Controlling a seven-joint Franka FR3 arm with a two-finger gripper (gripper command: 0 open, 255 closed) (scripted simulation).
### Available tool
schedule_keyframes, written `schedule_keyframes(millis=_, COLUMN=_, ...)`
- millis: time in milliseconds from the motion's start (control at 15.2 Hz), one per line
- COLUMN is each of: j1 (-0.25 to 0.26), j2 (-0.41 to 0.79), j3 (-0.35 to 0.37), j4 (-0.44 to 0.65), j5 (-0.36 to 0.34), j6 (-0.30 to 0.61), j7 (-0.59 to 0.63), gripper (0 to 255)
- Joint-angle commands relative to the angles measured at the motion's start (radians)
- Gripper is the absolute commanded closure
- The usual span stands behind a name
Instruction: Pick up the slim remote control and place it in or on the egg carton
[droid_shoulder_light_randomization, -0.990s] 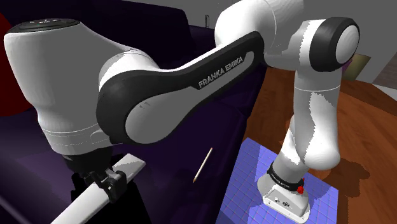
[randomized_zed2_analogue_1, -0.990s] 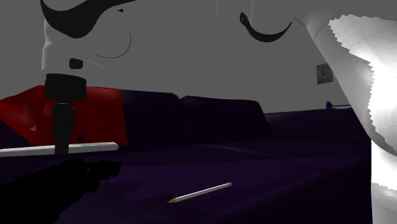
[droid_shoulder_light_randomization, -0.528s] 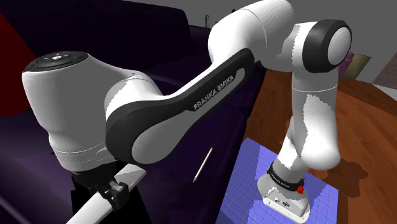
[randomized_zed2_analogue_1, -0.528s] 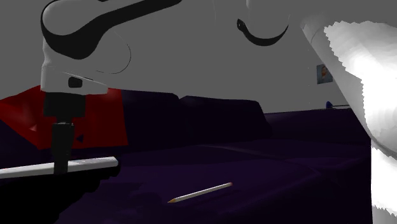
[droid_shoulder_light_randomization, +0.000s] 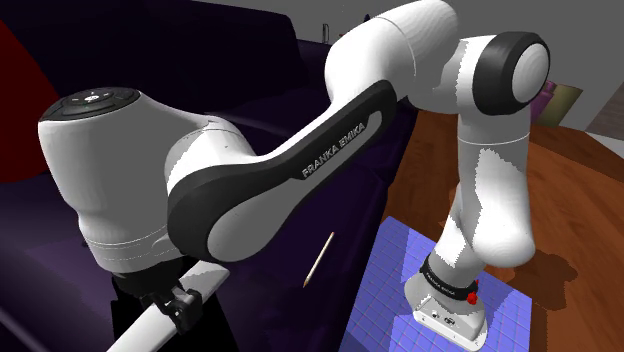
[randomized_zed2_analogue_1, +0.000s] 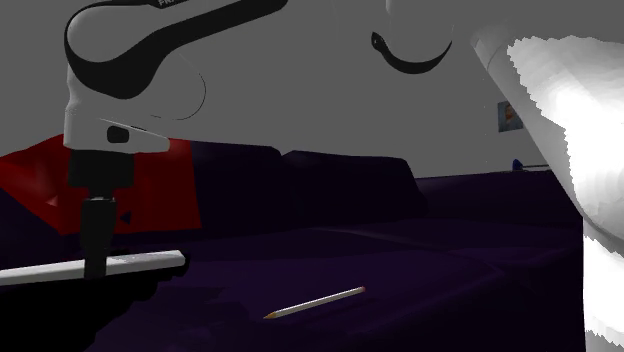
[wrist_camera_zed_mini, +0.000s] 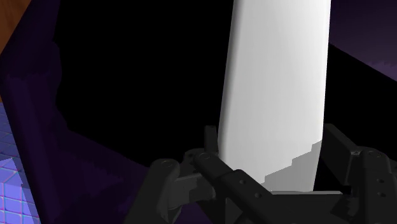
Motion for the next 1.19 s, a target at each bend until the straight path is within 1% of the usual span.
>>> schedule_keyframes(millis=0, j1=0.0, j2=0.0, j3=0.0, j4=0.0, j5=0.0, j6=0.0, j7=0.0, gripper=0)
schedule_keyframes(millis=330, j1=0.0, j2=0.0, j3=0.0, j4=0.0, j5=0.0, j6=0.0, j7=0.0, gripper=0)
schedule_keyframes(millis=594, j1=-0.01, j2=-0.045, j3=0.022, j4=0.073, j5=0.039, j6=-0.106, j7=-0.025, gripper=0)
schedule_keyframes(millis=1122, j1=-0.01, j2=-0.045, j3=0.022, j4=0.073, j5=0.039, j6=-0.106, j7=-0.026, gripper=0)
